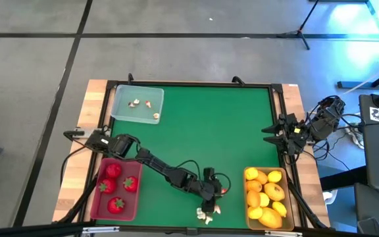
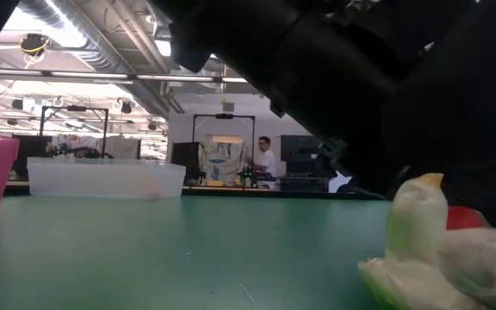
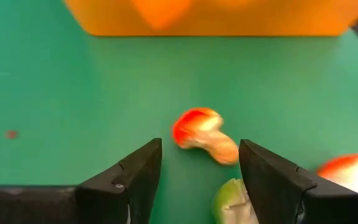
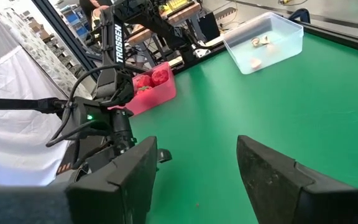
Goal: Sort produce into baskets
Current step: Put the red mushroom into the white bin, then put the green mushroom into the white bin
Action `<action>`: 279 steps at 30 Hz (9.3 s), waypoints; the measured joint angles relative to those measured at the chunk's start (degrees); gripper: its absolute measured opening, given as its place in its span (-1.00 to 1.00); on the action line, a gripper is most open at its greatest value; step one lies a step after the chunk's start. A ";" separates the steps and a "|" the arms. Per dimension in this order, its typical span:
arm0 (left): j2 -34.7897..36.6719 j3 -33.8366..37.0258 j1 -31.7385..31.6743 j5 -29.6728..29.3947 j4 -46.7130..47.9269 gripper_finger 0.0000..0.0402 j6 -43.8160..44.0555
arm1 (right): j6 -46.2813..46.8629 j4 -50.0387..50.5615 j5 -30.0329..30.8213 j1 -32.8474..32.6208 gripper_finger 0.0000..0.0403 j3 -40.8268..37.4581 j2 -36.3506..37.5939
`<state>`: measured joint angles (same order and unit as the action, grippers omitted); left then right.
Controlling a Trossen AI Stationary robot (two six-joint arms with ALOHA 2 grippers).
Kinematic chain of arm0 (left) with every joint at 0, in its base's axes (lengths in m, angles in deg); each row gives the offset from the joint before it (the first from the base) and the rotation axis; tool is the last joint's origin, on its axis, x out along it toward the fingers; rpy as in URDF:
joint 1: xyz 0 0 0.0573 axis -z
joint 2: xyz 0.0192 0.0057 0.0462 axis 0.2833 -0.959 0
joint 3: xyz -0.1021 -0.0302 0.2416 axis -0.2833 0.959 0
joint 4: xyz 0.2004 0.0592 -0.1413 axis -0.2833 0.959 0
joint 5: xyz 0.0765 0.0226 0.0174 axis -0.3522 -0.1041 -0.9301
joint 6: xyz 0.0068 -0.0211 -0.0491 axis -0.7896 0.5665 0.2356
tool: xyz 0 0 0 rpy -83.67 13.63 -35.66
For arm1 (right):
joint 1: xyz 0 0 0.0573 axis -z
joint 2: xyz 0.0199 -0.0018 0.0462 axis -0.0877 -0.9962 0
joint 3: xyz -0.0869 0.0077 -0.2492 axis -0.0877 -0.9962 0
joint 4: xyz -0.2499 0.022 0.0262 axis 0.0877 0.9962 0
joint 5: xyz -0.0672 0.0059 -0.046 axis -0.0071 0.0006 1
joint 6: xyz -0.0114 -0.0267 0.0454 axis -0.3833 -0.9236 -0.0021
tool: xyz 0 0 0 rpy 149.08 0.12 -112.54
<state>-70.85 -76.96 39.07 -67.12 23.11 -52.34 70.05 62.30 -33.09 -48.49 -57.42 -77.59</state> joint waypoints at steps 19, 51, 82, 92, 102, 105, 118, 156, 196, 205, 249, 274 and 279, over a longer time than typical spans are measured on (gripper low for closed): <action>2.73 -1.13 -0.46 0.71 -0.08 0.05 -0.71 | 0.00 -0.04 0.00 -0.01 0.10 0.00 0.02; -2.89 -1.24 -0.63 3.19 -3.45 0.04 0.06 | -0.02 -0.01 -1.07 -0.02 0.10 0.00 0.00; 5.96 -1.09 -1.66 2.07 3.88 -0.45 -4.81 | -0.02 -0.02 -1.07 0.00 0.10 0.00 0.02; 15.95 -1.13 -3.84 1.19 22.09 -0.45 -5.92 | -0.01 -0.04 -1.09 -0.02 0.10 0.00 0.00; 34.25 9.35 -9.35 -4.56 32.41 -0.45 -5.60 | 0.00 -0.02 -1.51 -0.01 0.10 0.00 0.00; 42.25 15.99 -11.10 -8.58 33.97 -0.45 -3.96 | 0.00 0.07 -1.51 -0.02 0.10 0.00 0.02; 71.38 46.97 -26.66 -21.00 33.86 -0.45 8.80 | 0.28 -0.04 -1.49 -0.02 0.10 0.00 0.00; 72.69 57.46 -28.55 15.38 9.95 0.27 5.53 | 0.33 0.00 -1.44 -0.02 0.10 0.00 0.00; 13.50 25.96 -0.61 9.35 -23.13 0.27 -7.34 | 0.42 -0.02 -0.81 -0.02 0.10 0.00 0.02; 10.63 23.31 -0.51 9.41 -23.05 0.27 -6.93 | 0.39 0.00 -0.81 -0.02 0.10 -0.02 0.00; 17.67 23.46 -3.70 10.68 -13.88 -0.29 -2.51 | 0.48 0.15 -1.03 -0.02 0.10 -0.02 0.00; 58.56 23.76 -24.50 -10.49 39.30 -0.29 -9.79 | 0.45 0.77 -1.04 -0.02 0.10 -0.02 -0.46; 64.84 25.83 -31.08 -12.47 42.65 -0.29 -7.35 | 0.44 0.96 -1.05 -0.02 0.10 -0.02 -0.61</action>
<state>-6.00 -51.13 7.99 -79.59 65.76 -59.69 70.48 63.26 -34.14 -48.51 -57.45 -78.21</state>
